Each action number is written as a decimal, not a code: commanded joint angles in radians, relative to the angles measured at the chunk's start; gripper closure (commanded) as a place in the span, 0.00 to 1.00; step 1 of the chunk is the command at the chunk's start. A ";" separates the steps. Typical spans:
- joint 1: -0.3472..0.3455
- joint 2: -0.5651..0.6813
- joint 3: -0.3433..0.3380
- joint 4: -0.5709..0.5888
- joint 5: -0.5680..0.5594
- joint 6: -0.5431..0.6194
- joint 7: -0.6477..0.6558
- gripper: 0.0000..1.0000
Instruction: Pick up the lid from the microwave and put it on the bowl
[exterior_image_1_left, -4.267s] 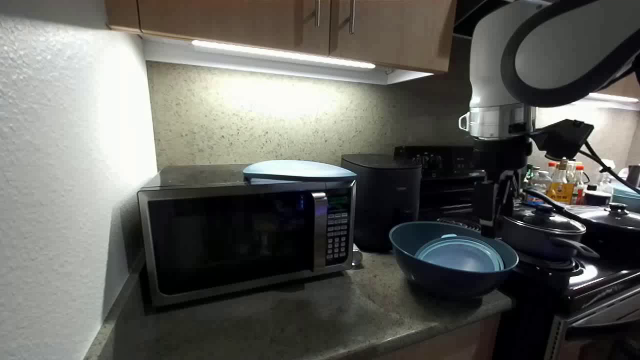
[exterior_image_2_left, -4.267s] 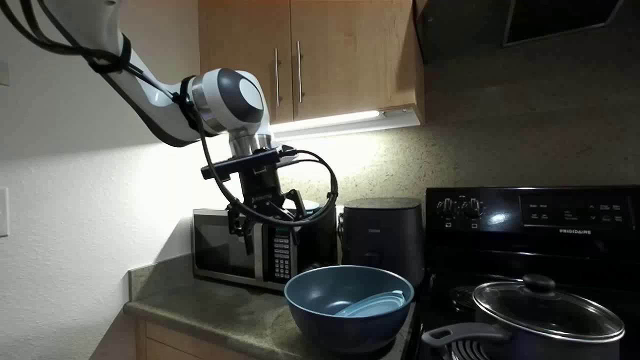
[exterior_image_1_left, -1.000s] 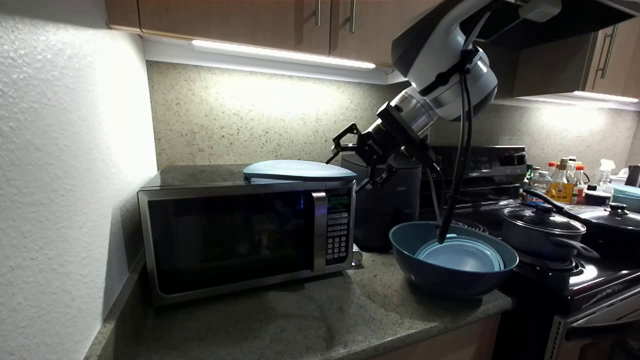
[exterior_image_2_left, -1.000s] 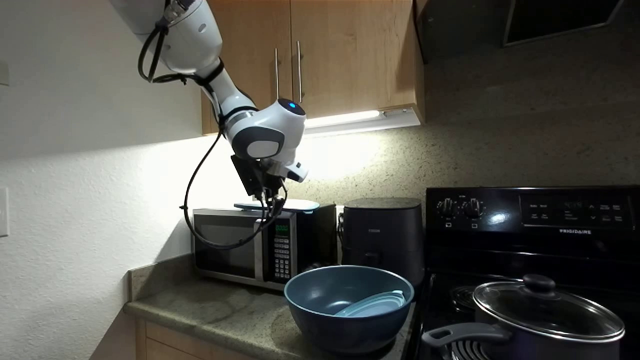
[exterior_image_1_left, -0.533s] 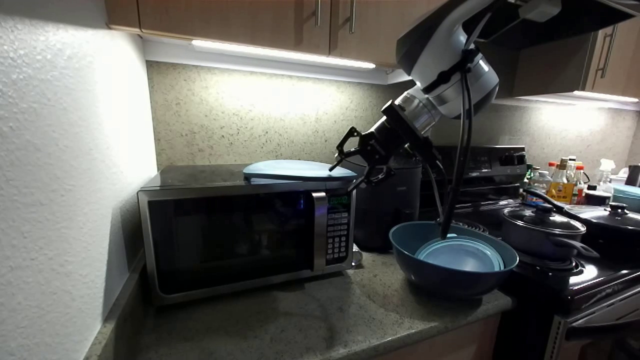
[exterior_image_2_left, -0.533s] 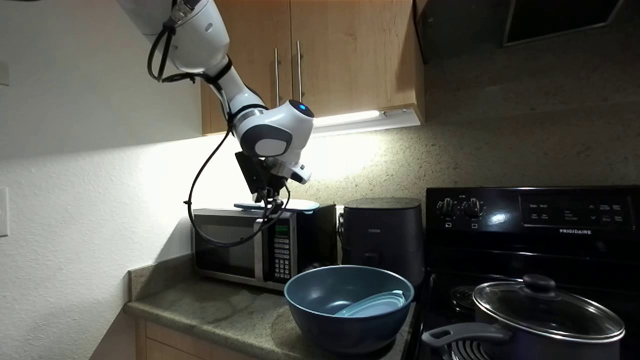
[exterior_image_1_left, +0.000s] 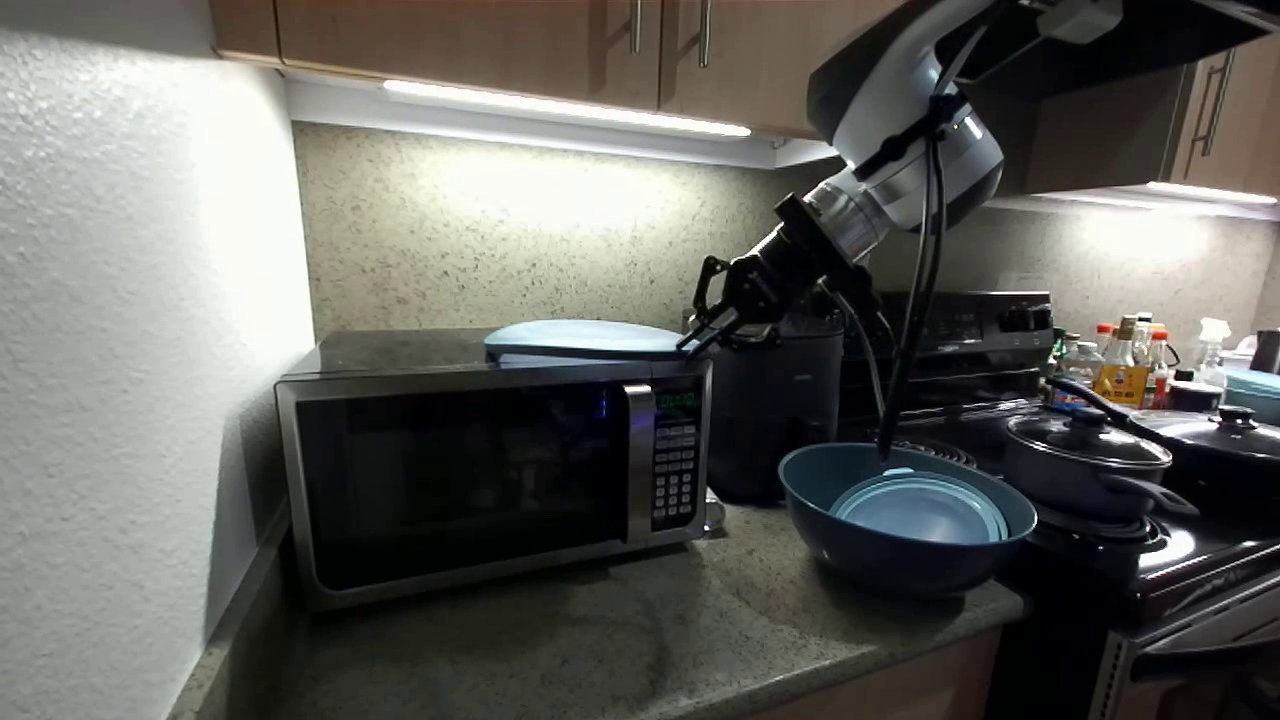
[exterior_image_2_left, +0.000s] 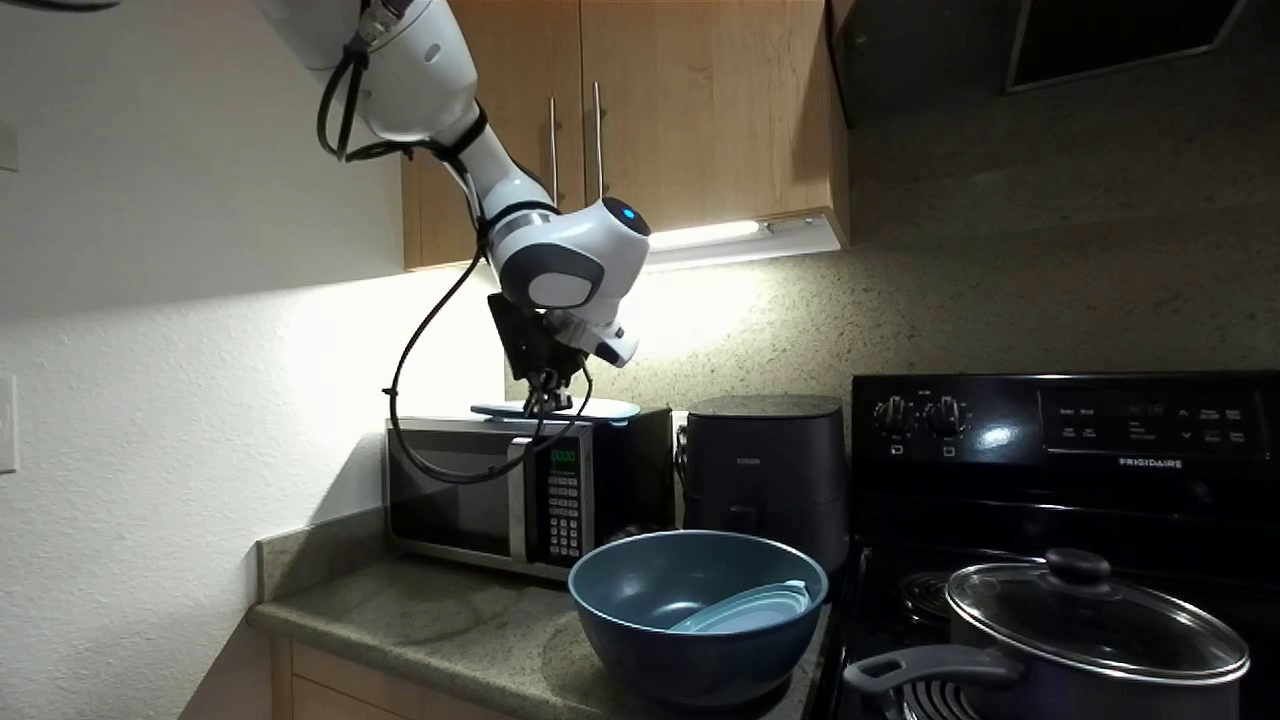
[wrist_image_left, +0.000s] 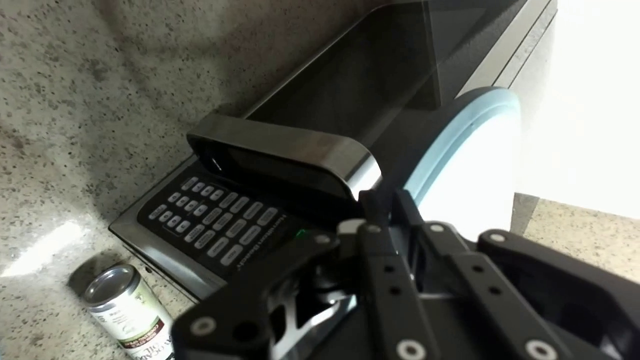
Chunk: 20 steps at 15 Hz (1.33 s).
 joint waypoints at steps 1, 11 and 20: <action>-0.010 -0.003 -0.002 0.008 0.008 -0.004 0.007 0.68; -0.011 0.004 0.000 0.011 0.016 -0.059 -0.006 0.21; -0.018 0.086 0.000 0.084 0.139 -0.034 -0.071 0.00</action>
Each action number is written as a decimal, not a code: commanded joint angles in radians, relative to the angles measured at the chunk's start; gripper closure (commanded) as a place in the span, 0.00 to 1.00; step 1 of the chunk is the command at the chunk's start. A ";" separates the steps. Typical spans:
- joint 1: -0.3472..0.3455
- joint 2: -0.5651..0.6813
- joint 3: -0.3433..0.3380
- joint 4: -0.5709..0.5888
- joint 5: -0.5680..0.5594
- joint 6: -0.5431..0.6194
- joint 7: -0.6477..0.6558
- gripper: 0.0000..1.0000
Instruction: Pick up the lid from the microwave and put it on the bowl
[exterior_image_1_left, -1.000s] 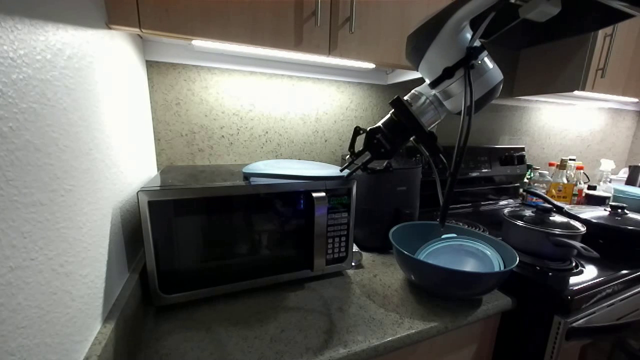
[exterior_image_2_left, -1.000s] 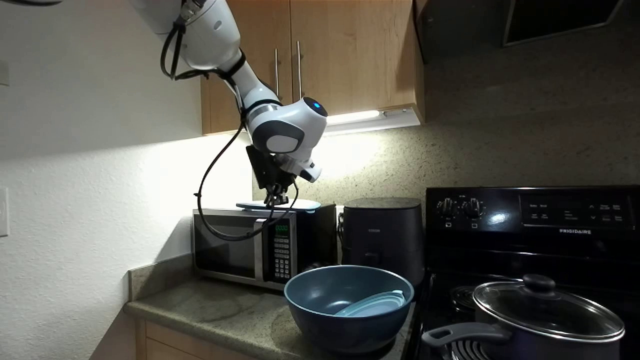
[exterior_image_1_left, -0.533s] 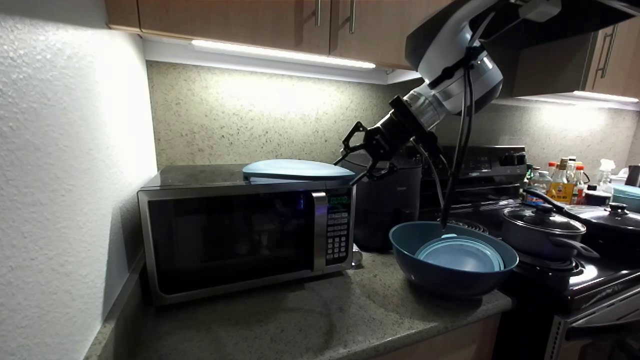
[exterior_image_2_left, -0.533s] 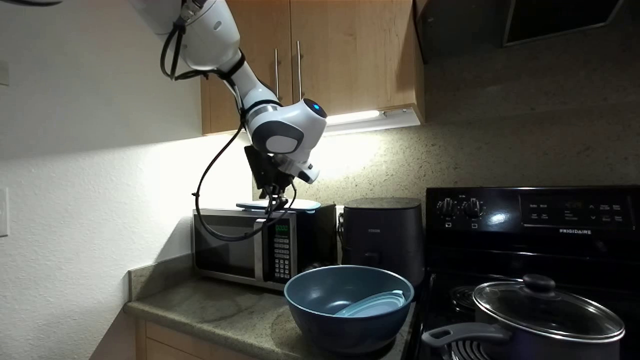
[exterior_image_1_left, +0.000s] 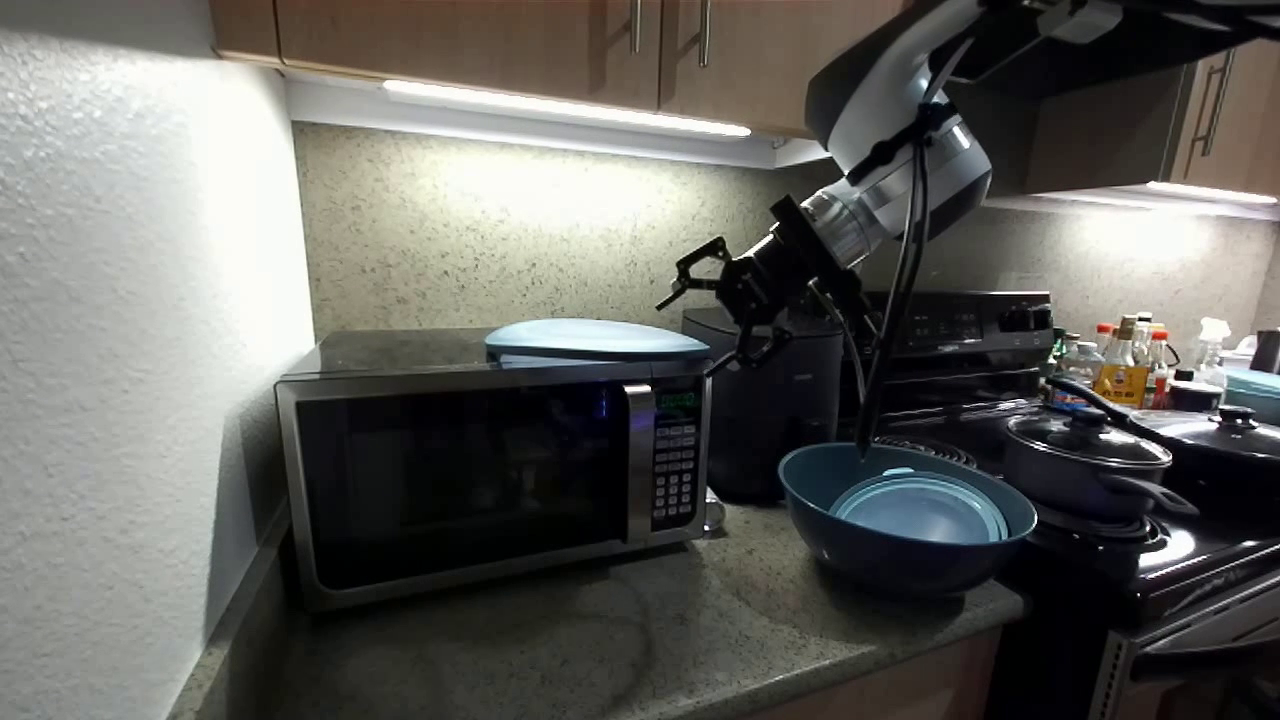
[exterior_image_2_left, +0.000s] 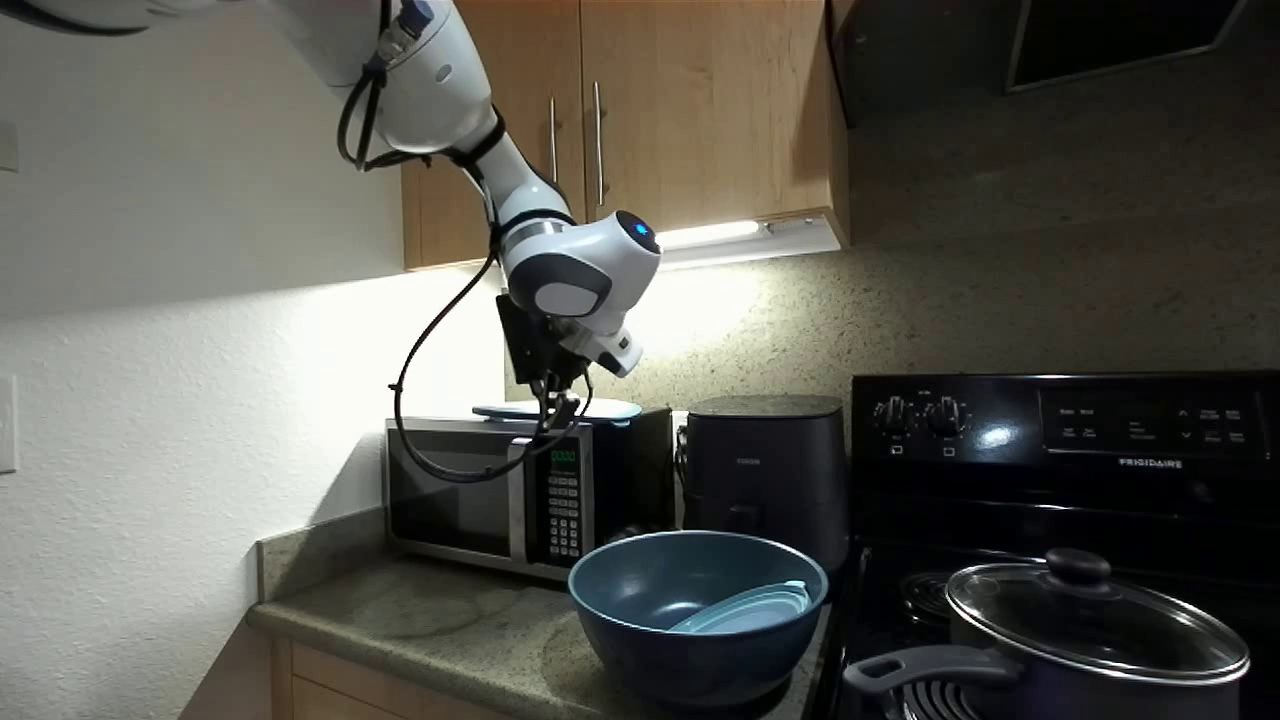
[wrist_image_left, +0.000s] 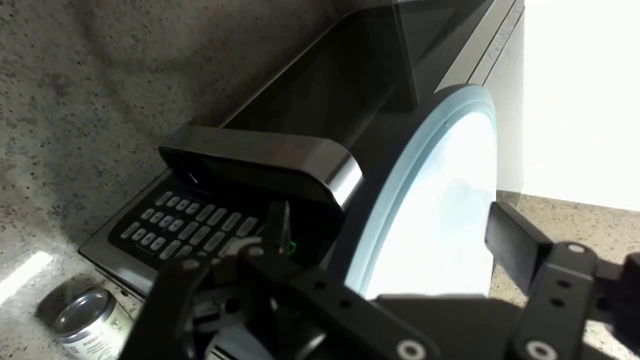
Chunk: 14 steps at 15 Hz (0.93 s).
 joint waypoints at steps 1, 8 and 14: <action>-0.014 0.055 0.005 0.055 0.057 0.005 -0.040 0.00; -0.030 0.131 -0.002 0.131 0.077 -0.001 -0.019 0.54; -0.043 0.140 -0.003 0.147 0.080 -0.016 -0.022 0.89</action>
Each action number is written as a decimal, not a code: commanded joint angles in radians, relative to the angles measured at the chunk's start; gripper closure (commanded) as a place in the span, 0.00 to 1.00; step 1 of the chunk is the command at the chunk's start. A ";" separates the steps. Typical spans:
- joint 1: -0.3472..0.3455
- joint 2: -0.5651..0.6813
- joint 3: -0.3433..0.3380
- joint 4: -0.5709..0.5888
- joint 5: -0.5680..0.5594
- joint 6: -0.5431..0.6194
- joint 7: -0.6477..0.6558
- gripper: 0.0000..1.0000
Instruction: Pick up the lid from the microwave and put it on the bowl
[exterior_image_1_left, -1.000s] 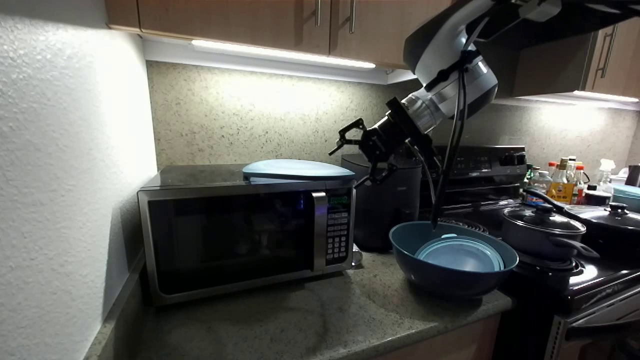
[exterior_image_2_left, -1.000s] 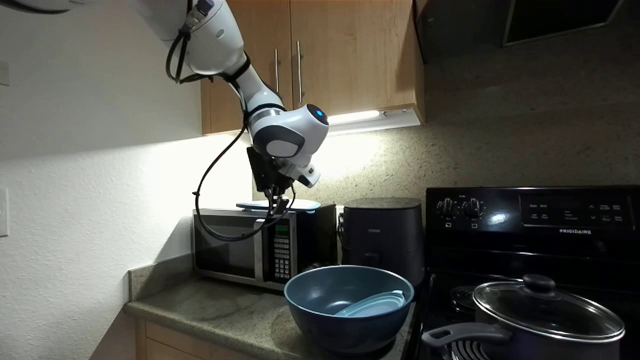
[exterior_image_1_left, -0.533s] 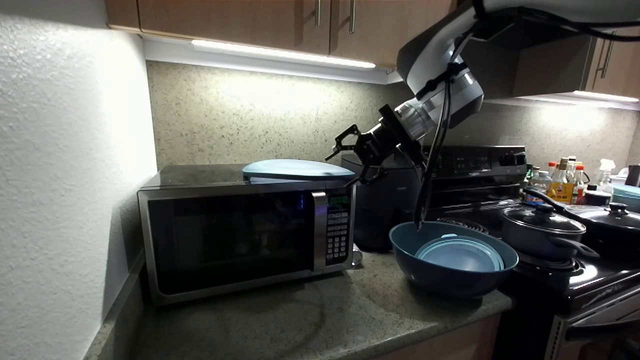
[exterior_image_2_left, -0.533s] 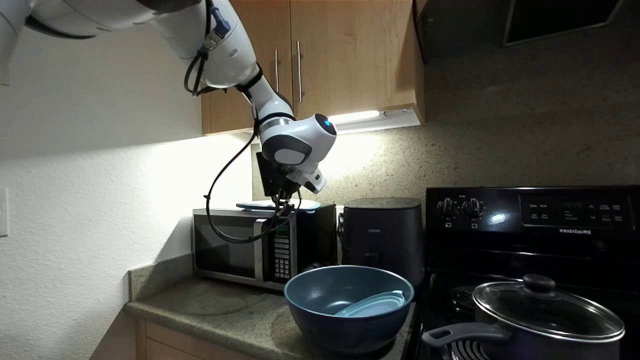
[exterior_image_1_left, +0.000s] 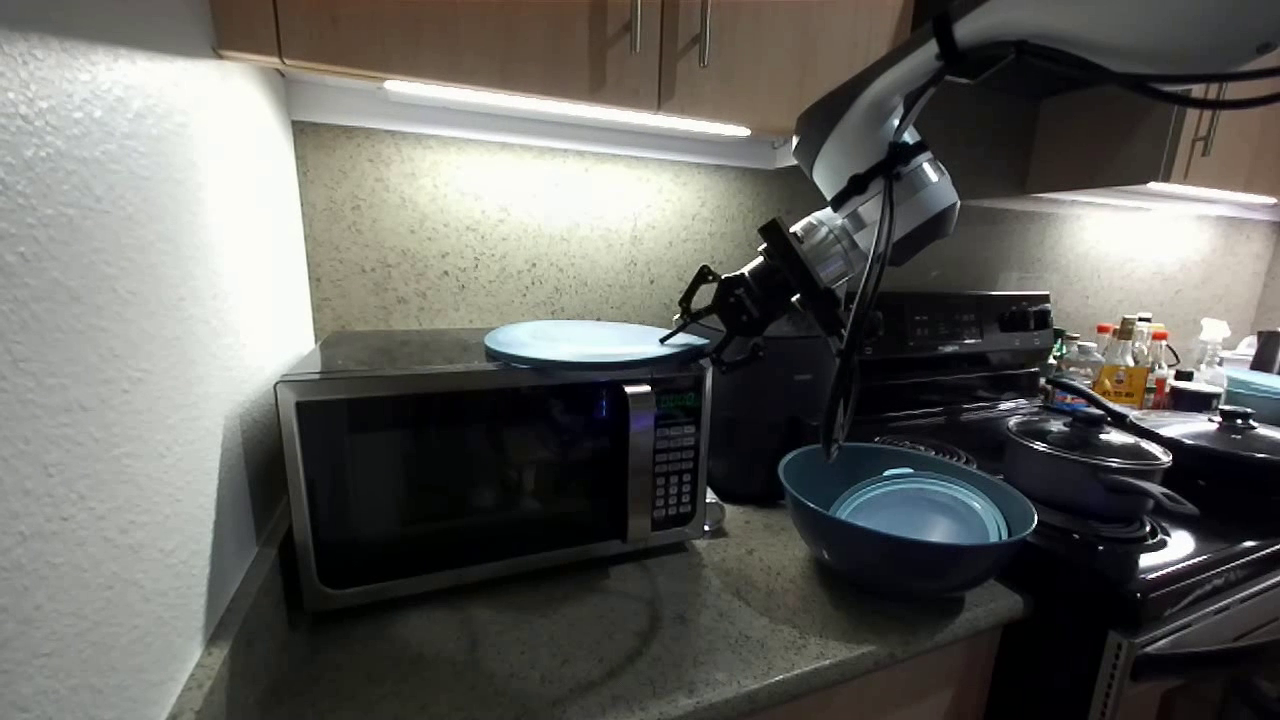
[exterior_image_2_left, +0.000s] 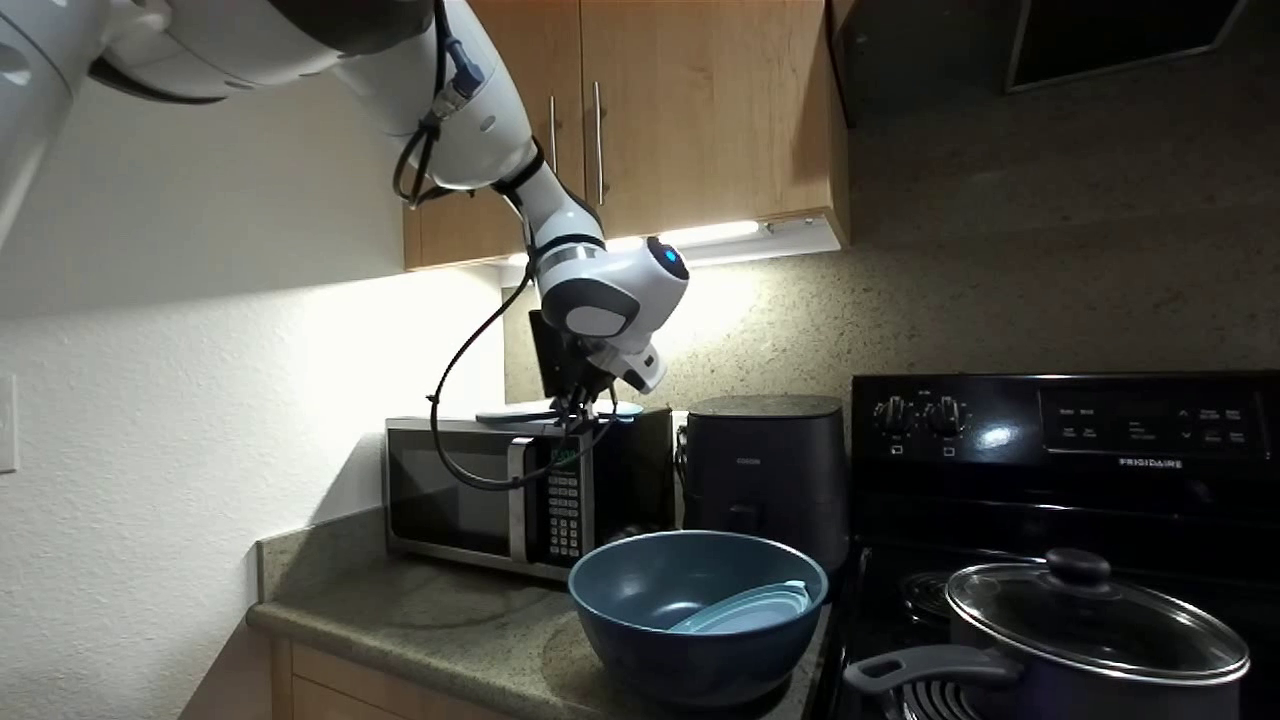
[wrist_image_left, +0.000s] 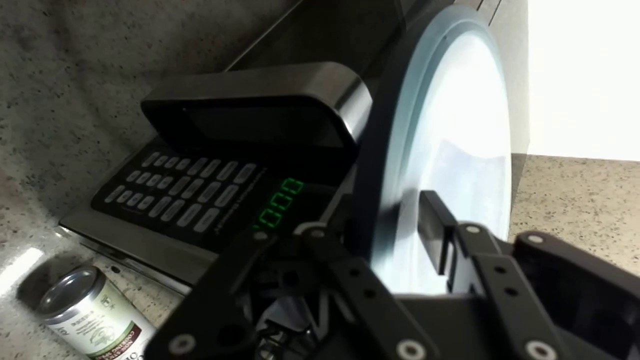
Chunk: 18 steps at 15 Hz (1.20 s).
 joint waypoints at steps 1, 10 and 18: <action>-0.014 0.013 0.005 0.027 0.040 -0.006 -0.017 0.96; 0.002 -0.233 -0.069 -0.239 -0.231 0.037 0.305 0.97; -0.009 -0.253 -0.066 -0.232 -0.220 0.027 0.295 0.97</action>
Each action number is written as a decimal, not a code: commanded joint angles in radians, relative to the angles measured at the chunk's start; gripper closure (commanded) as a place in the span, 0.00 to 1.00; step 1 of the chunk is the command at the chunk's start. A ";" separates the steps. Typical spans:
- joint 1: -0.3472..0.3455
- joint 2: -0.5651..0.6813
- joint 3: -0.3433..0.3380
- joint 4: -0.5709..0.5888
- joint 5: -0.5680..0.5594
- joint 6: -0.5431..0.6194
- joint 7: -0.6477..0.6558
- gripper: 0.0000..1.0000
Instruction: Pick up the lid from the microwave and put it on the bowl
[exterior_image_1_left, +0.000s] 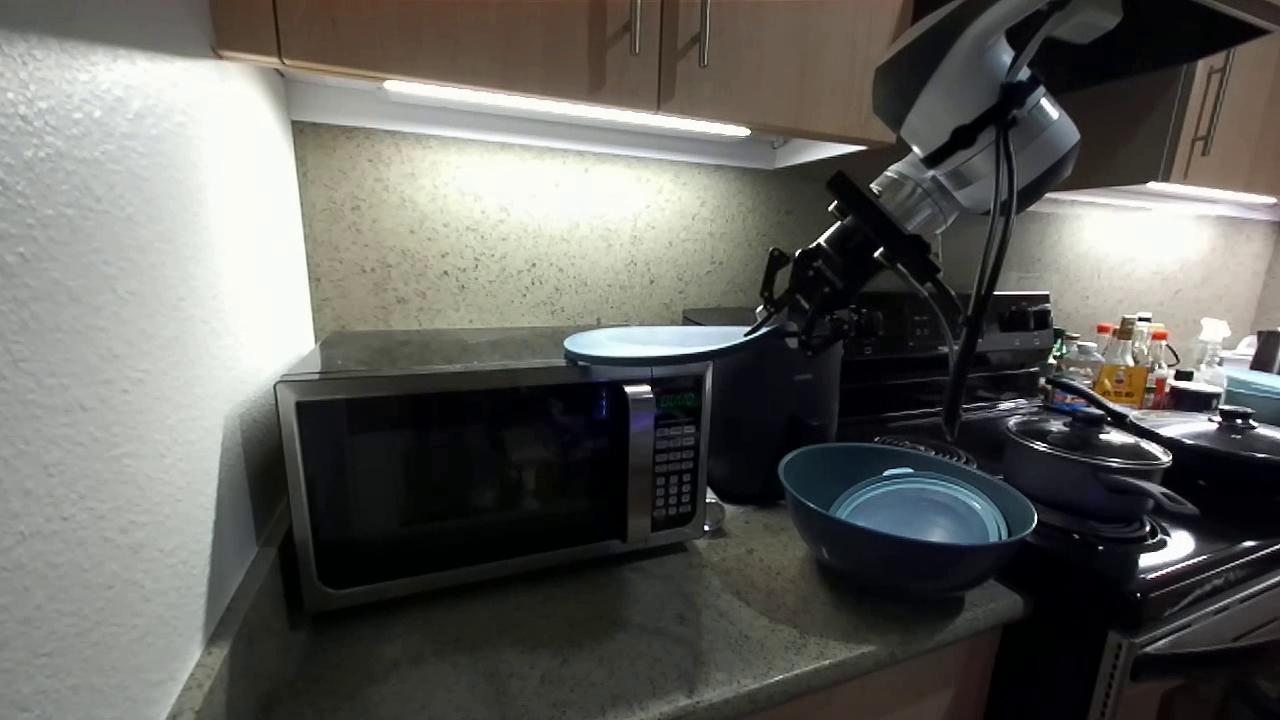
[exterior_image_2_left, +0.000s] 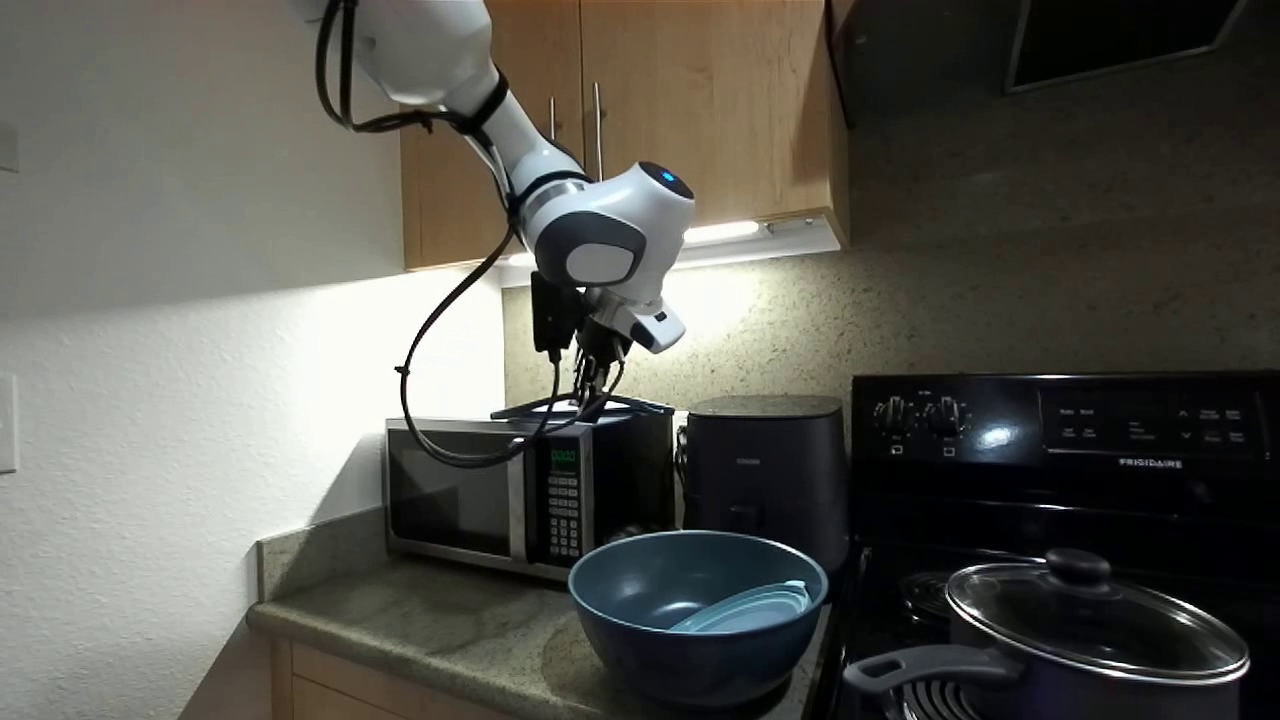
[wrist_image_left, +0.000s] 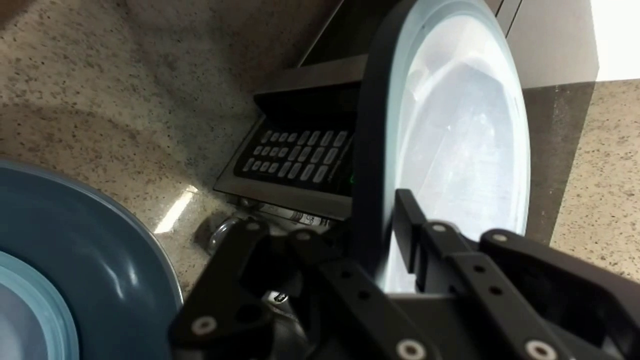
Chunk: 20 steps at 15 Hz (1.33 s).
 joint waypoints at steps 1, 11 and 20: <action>-0.014 -0.016 0.010 -0.014 -0.008 -0.011 0.006 0.97; -0.034 -0.415 -0.002 -0.509 0.367 0.336 -0.097 0.97; -0.059 -0.410 -0.016 -0.477 0.407 0.309 -0.136 0.97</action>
